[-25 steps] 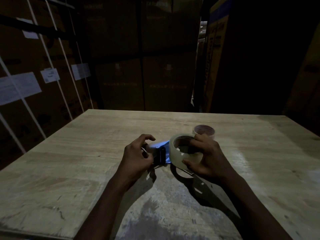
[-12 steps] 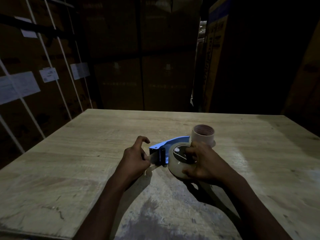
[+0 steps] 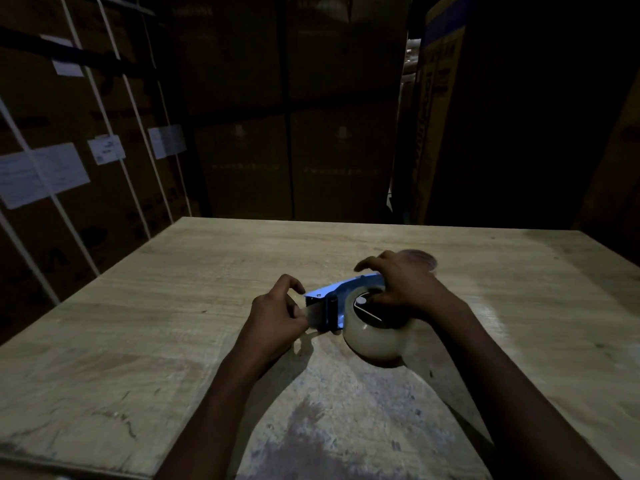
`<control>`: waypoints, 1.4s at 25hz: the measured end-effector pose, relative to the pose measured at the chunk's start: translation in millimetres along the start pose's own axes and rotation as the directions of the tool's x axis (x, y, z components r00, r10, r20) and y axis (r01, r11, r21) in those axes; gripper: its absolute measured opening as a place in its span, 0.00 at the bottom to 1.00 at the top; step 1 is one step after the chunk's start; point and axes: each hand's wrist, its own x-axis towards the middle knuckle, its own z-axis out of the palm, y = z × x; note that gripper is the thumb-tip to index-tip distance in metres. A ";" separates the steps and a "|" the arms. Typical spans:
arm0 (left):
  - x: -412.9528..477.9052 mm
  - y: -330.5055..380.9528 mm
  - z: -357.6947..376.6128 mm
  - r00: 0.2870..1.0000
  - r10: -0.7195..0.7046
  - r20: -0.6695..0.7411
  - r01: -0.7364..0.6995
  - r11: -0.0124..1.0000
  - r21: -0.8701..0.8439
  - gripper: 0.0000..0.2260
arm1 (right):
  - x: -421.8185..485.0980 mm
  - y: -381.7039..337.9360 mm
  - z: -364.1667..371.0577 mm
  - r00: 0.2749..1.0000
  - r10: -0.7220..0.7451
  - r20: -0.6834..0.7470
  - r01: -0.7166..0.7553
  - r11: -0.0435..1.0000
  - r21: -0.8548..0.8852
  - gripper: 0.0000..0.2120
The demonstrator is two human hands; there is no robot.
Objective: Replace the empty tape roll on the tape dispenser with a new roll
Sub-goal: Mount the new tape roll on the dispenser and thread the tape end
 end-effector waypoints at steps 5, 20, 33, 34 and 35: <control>3.6 -2.9 3.8 0.999 0.014 -0.041 -0.014 1.000 0.007 0.12 | -1.2 6.8 7.6 0.994 0.104 -0.043 -0.098 0.987 0.124 0.21; 34.3 -8.6 24.4 0.979 0.080 -0.188 -0.088 0.995 -0.038 0.13 | -0.5 9.0 11.6 0.974 0.221 -0.050 -0.207 0.958 0.200 0.21; 30.3 -15.7 26.3 0.987 0.104 -0.126 -0.118 0.986 -0.114 0.10 | -8.5 8.3 8.0 0.979 0.205 -0.024 -0.200 0.971 0.131 0.21; 29.5 -14.2 26.1 0.990 0.085 -0.111 -0.100 0.985 -0.142 0.11 | -9.3 8.0 7.6 0.977 0.213 -0.030 -0.207 0.968 0.142 0.21; 28.3 -12.6 26.3 0.993 0.078 -0.090 -0.092 0.982 -0.167 0.11 | -9.5 7.9 7.8 0.974 0.223 -0.035 -0.215 0.965 0.151 0.21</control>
